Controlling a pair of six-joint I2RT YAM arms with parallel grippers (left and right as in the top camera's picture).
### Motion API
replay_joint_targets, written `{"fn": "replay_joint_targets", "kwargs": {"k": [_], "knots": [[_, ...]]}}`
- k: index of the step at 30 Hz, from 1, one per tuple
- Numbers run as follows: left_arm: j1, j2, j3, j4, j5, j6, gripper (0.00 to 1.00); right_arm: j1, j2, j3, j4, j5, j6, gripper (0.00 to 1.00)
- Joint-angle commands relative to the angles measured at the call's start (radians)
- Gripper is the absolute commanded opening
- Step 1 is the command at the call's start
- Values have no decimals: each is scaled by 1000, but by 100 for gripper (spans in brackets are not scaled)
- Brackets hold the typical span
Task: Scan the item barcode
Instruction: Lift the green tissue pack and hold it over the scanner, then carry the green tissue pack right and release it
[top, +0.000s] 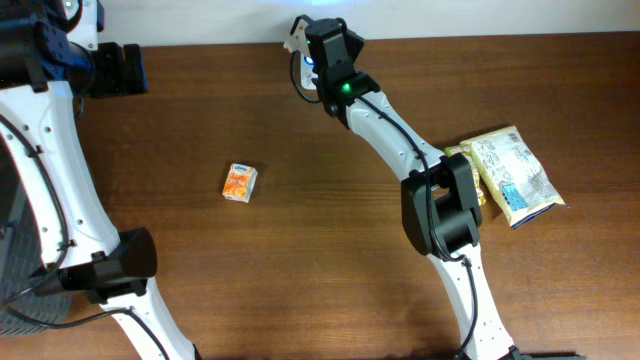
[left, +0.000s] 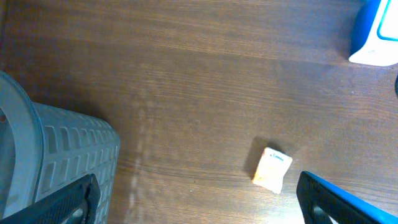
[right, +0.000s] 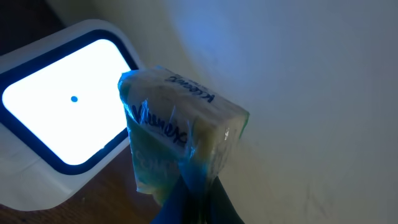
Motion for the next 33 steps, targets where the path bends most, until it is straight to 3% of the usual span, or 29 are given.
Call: {"fn": "replay_joint_targets", "kwargs": {"k": [1, 13, 17, 19, 21, 23, 26, 29, 33], "knots": [[3, -2, 7, 0, 7, 16, 99, 3, 28, 13, 2, -32, -24, 4], [3, -2, 7, 0, 7, 16, 99, 10, 18, 13, -22, -39, -3, 4], [3, -2, 7, 0, 7, 16, 99, 10, -140, 13, -198, -148, 279, 4], [3, -2, 7, 0, 7, 16, 99, 8, -283, 13, -404, -302, 499, 4], [3, -2, 7, 0, 7, 16, 99, 8, -410, 13, -677, -333, 779, 4], [3, -2, 7, 0, 7, 16, 99, 8, -472, 13, -1012, -333, 879, 4], [3, -2, 7, 0, 7, 16, 99, -9, -433, -14, -1287, -334, 1006, 4], [3, -2, 7, 0, 7, 16, 99, -81, -409, -255, -1297, -334, 1178, 4], [3, -2, 7, 0, 7, 16, 99, -193, -409, -520, -1215, -325, 1211, 4]]}}
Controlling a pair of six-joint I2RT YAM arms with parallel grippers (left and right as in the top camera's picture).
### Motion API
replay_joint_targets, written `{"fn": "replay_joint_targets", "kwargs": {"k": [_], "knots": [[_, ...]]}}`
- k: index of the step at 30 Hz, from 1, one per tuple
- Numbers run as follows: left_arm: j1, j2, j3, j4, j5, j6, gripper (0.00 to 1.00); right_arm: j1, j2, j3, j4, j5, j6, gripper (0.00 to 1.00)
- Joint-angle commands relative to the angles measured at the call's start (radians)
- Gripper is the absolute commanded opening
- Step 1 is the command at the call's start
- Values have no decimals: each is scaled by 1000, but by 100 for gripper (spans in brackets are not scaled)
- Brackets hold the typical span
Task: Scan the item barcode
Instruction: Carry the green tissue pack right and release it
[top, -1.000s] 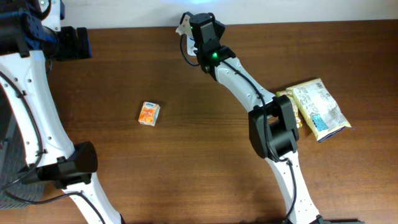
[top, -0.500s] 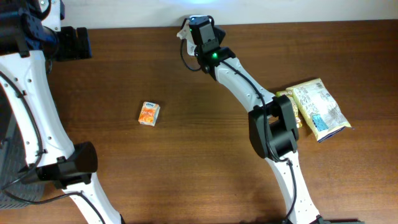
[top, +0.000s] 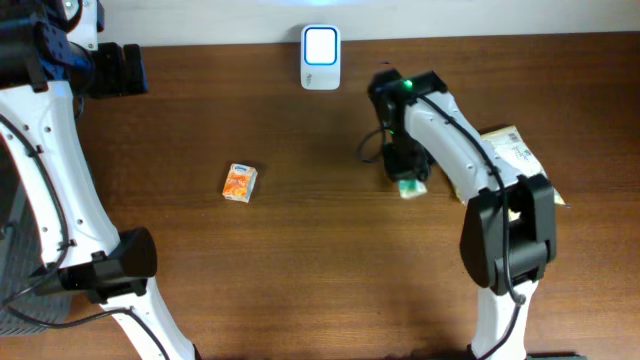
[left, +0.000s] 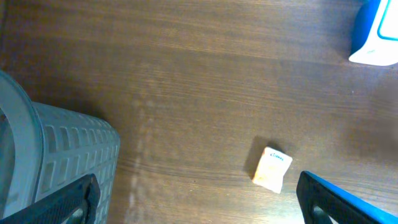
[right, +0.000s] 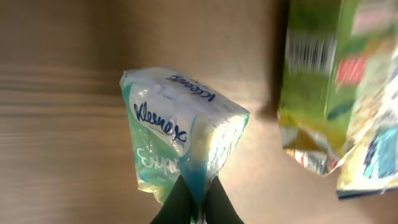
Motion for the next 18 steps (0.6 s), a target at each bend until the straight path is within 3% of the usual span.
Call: {"fn": "replay_joint_targets", "kwargs": {"k": [1, 4, 9, 10, 12, 14, 15, 18], "knots": [[3, -2, 7, -2, 7, 16, 99, -82, -13, -131, 60, 43, 44, 5], [3, -2, 7, -2, 7, 16, 99, -179, -13, -224, 172, 131, -17, 8], [3, -2, 7, -2, 7, 16, 99, -346, -13, -226, 227, 140, -58, 8], [3, -2, 7, -2, 7, 16, 99, -360, -13, -224, 228, 129, -69, 17], [3, -2, 7, -2, 7, 16, 99, -350, -18, -186, 223, 27, -141, 47], [3, -2, 7, -2, 7, 16, 99, -325, -44, -68, 139, 23, -141, 68], [3, -2, 7, -2, 7, 16, 99, -308, -52, 34, 61, -9, -140, 75], [3, -2, 7, -2, 7, 16, 99, -278, -52, 211, -11, -267, -140, 74]]}}
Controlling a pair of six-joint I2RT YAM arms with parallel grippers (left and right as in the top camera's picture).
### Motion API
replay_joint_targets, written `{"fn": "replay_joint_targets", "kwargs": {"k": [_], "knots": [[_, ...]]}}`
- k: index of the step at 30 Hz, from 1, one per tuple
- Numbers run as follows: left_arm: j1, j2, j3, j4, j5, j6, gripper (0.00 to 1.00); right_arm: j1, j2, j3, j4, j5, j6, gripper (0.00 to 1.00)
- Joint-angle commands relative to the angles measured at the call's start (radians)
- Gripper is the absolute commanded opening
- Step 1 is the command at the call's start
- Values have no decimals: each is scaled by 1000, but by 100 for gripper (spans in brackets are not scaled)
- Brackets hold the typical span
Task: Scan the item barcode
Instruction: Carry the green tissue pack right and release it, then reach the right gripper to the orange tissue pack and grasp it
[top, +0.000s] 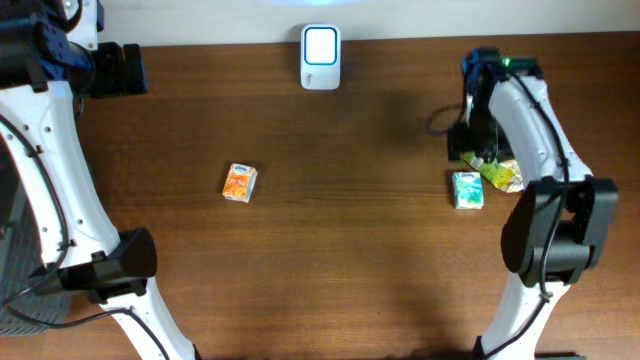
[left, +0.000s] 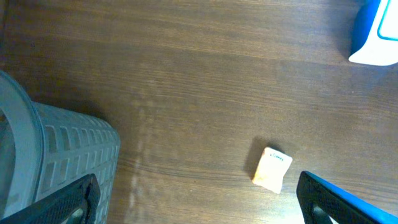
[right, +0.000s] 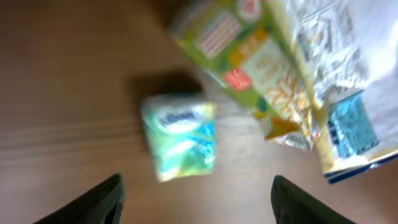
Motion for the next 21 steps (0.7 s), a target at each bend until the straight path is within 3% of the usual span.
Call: {"fn": "replay_joint_targets", "kwargs": {"k": [1, 3, 6, 8, 11, 13, 18, 21], "knots": [[3, -2, 7, 0, 7, 16, 99, 42, -31, 98, 27, -336, 0, 76], [3, -2, 7, 0, 7, 16, 99, 125, -10, 82, 178, -657, 29, 75], [3, -2, 7, 0, 7, 16, 99, 327, 38, 8, 461, -664, 296, 68], [3, -2, 7, 0, 7, 16, 99, 489, 92, -24, 659, -535, 510, 59], [3, -2, 7, 0, 7, 16, 99, 674, 166, -24, 776, -275, 674, 49], [3, -2, 7, 0, 7, 16, 99, 755, 211, -24, 826, -154, 687, 43], [3, -2, 7, 0, 7, 16, 99, 813, 353, -24, 902, -160, 686, 35], [3, -2, 7, 0, 7, 16, 99, 812, 352, -24, 875, -179, 659, 18]]}}
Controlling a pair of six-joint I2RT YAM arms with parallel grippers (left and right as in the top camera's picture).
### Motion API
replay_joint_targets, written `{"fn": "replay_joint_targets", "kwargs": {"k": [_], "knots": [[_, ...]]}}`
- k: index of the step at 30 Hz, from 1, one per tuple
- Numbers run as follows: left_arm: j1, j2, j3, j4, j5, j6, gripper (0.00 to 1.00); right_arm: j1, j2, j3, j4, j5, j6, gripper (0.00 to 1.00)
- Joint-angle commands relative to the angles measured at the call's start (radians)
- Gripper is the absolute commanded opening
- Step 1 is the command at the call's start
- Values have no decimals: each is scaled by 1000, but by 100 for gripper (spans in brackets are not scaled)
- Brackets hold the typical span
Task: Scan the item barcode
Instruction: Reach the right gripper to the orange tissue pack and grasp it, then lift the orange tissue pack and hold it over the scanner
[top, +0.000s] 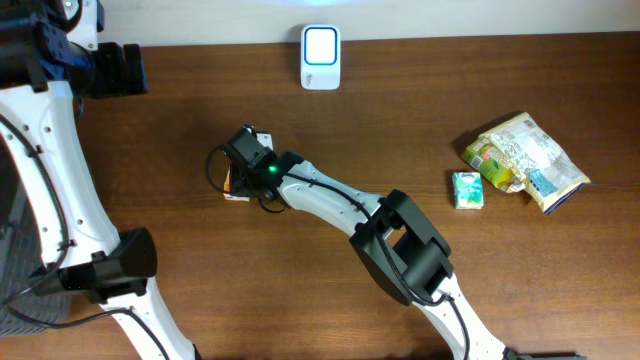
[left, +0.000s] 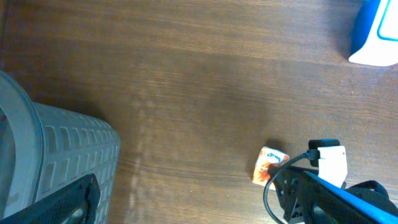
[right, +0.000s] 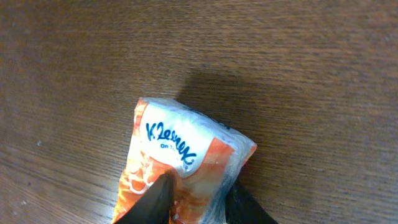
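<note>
An orange Kleenex tissue pack (right: 180, 155) lies on the wooden table at left of centre (top: 238, 184). My right gripper (right: 199, 190) is down on it, its black fingers (right: 155, 200) pressed against both sides of the pack. In the overhead view the right gripper (top: 243, 172) covers part of the pack. The white scanner (top: 320, 45) with its lit blue-edged window stands at the table's back edge. My left gripper (left: 198, 186) hangs open high at the far left, nothing between its fingers (left: 68, 202). It looks down on the orange pack (left: 266, 166) and the scanner (left: 376, 34).
A green tissue pack (top: 467, 189) lies at the right beside crumpled snack bags (top: 525, 152). A grey plastic basket (left: 59, 158) stands off the table's left side. The right arm (top: 330, 195) stretches across the middle of the table.
My right gripper was open over the green pack and snack bags at the right. Now it is at the left, shut on the orange pack. The green pack stays where it lay.
My right gripper held the green tissue pack up against the lit scanner. Then it held the pack low beside the snack bags. Then the pack lay on the table with the gripper open above it. Now the gripper grips the orange pack. The left arm stayed still.
</note>
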Motion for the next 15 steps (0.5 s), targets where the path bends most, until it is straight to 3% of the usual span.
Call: {"fn": "replay_joint_targets", "kwargs": {"k": [1, 2, 4, 8, 10, 13, 15], "knots": [[3, -2, 7, -1, 7, 16, 99, 2, 43, -11, -71, 6, -44, 12], [3, -2, 7, -1, 7, 16, 99, -8, 28, -11, -99, -20, -102, 4], [3, -2, 7, -1, 7, 16, 99, -72, -49, -11, -159, -163, -244, 4], [3, -2, 7, -1, 7, 16, 99, -356, -254, -11, -357, -802, -594, 4], [3, -2, 7, -1, 7, 16, 99, -494, -265, -11, -461, -1088, -815, 4], [3, -2, 7, -1, 7, 16, 99, -612, -264, -11, -566, -1301, -1037, 4], [3, -2, 7, -1, 7, 16, 99, -680, -264, -11, -570, -1490, -1067, 4]]}}
